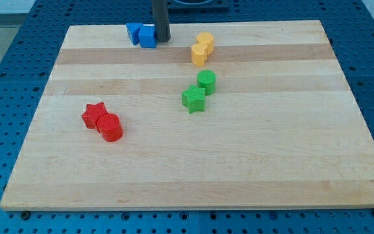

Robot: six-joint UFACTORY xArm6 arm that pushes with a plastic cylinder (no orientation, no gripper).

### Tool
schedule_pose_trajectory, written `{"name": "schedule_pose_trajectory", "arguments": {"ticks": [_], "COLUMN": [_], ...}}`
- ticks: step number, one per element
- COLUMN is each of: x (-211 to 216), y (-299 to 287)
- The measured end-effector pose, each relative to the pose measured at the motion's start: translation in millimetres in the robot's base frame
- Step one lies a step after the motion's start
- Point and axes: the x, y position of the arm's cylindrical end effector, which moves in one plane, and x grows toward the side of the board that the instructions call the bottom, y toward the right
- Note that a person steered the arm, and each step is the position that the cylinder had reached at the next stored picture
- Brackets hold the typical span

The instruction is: Nudge the green circle left a bit

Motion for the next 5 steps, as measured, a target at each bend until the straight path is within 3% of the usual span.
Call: {"name": "schedule_pose_trajectory", "arguments": {"ticks": [3,5], "x": [-11.9,-16.6], "y": [-5.7,172.0]}}
